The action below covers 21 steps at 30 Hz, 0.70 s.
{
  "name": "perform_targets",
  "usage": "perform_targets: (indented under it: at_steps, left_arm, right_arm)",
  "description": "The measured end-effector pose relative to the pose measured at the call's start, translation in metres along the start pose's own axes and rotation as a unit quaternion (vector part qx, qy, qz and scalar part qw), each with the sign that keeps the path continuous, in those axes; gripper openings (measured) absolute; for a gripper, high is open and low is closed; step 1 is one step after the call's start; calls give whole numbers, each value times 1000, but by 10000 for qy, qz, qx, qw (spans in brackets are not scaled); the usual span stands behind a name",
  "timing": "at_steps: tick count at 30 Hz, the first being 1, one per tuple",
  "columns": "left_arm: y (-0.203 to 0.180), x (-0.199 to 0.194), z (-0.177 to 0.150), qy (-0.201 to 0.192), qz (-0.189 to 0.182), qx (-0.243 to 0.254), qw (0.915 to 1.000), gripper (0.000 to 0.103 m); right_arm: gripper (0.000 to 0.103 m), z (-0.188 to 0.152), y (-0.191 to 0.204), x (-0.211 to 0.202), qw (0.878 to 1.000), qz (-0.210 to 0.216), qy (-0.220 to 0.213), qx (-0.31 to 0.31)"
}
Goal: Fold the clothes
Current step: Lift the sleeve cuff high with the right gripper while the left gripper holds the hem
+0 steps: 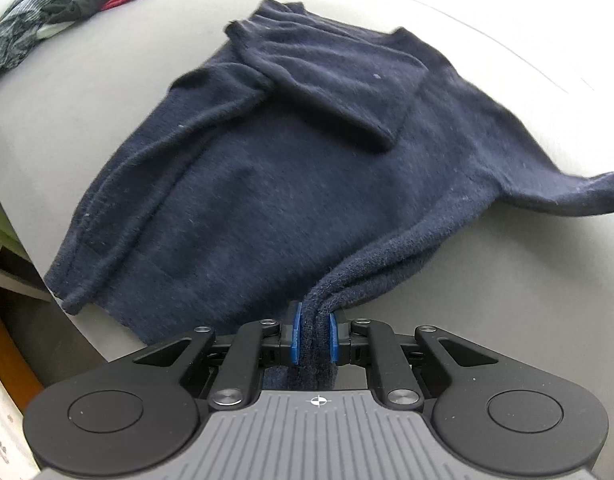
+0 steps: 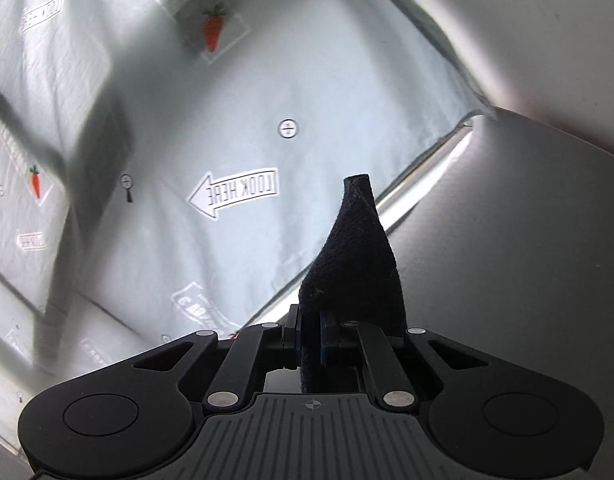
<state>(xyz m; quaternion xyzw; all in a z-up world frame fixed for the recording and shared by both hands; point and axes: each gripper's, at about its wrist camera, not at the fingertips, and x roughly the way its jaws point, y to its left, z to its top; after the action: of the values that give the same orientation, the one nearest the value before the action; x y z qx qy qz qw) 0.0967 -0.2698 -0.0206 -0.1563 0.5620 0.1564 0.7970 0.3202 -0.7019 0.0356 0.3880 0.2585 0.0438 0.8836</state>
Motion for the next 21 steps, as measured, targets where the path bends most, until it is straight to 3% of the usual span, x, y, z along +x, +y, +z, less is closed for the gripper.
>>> perform_targets:
  at_steps: [10,21]
  left_arm:
    - [44,5,21,243,-490,-74,9985,15]
    - [95,18,59,576,-1043,184,9927,15]
  right_arm:
    - [12,-9,130,57,9956,580,-7,-741]
    - [12,-54,232,64,9922,798,114,-954]
